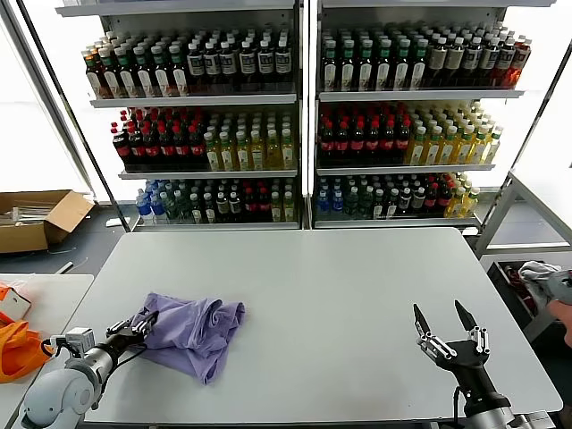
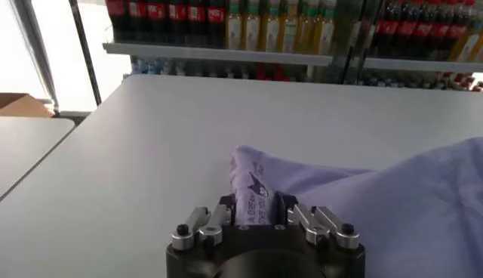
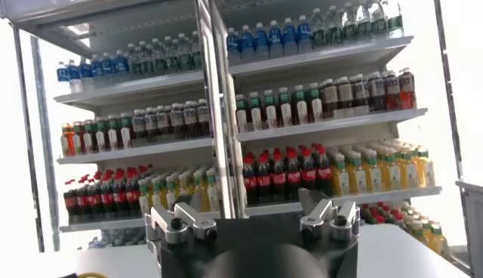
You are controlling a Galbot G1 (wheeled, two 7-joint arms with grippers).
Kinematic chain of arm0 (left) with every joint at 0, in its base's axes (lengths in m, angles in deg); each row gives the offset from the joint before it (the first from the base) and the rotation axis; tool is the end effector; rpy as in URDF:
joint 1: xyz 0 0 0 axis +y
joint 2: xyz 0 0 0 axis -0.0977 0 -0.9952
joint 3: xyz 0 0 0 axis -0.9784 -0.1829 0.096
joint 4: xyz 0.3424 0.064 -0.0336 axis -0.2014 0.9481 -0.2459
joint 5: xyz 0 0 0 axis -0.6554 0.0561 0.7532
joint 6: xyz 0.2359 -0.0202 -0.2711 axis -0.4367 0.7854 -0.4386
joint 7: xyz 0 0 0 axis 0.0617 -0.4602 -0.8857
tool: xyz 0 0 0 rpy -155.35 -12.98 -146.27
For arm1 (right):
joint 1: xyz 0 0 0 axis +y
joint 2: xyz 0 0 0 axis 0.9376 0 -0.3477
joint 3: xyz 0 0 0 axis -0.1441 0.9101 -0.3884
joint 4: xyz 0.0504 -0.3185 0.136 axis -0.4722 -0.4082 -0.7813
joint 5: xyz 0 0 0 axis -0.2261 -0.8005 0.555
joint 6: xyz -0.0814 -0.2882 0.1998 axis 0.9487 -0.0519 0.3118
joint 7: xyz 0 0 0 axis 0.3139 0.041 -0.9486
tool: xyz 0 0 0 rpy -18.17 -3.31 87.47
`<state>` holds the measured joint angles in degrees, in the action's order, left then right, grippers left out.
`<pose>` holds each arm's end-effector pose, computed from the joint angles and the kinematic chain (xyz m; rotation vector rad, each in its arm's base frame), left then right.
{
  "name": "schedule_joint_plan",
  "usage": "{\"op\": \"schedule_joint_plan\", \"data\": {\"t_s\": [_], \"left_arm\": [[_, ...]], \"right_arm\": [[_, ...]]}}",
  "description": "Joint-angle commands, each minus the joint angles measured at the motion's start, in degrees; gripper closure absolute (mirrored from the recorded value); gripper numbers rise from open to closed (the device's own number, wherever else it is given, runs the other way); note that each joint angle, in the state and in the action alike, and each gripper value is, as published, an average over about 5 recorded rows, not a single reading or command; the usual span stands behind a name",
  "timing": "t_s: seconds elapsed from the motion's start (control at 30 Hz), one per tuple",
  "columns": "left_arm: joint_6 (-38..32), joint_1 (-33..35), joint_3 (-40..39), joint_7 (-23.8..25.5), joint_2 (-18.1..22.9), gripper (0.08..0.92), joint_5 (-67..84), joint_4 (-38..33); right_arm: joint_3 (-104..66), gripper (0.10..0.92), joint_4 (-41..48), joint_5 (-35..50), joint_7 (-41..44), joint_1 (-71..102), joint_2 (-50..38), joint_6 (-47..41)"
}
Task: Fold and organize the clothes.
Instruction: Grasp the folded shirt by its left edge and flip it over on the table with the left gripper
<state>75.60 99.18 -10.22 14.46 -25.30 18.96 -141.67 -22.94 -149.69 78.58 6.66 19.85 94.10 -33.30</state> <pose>0.2851 0.2074 -0.3159 -0.1065 -2.5284 0.0951 0.1477 -0.1116 -0.2679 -0.2219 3.0705 0.1769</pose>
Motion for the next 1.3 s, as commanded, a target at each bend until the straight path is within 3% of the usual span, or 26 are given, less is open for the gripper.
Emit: {"op": "schedule_joint_plan", "data": {"t_s": [0.03,0.23,0.5,0.7,0.87,1.07,1.17,1.3], "left_arm": [[-3.2,-0.2,1.0,-10.6,2.6,0.691,-1.2,0.4],[-5.9,0.4,9.2,-17.1,2.6,0.837,1.2,-1.4],[-5.6,3.0,23.2,-14.5,-4.8,0.849,6.1,-2.5],[-3.4,2.1,25.6,-13.3,-11.0,0.849,8.6,-4.8],[-2.6,1.2,23.8,-13.4,-10.9,0.849,6.8,-8.3],[-2.6,4.3,18.3,-14.5,-5.7,0.849,3.3,-15.2],[-2.6,5.7,11.0,-17.3,-2.6,0.849,0.5,-19.4],[-2.5,3.7,-3.8,-25.0,0.2,0.849,-1.1,-23.4]], "right_arm": [[-0.4,0.203,0.0,0.6,0.0,0.1,-0.2,0.2],[-0.8,0.203,0.2,1.4,0.1,-0.3,-0.8,0.3],[0.0,0.203,0.9,1.7,0.1,-1.5,-0.9,0.3],[0.8,0.203,1.2,1.8,0.2,-2.2,-0.6,0.4],[-0.2,0.203,1.4,2.0,0.2,-1.9,0.2,0.8],[-1.8,0.203,1.5,2.8,0.3,-0.3,1.4,1.4],[-1.9,0.203,1.6,2.6,0.3,0.0,1.9,1.5],[-1.8,0.203,1.5,2.2,0.2,-0.6,2.5,1.0]]}}
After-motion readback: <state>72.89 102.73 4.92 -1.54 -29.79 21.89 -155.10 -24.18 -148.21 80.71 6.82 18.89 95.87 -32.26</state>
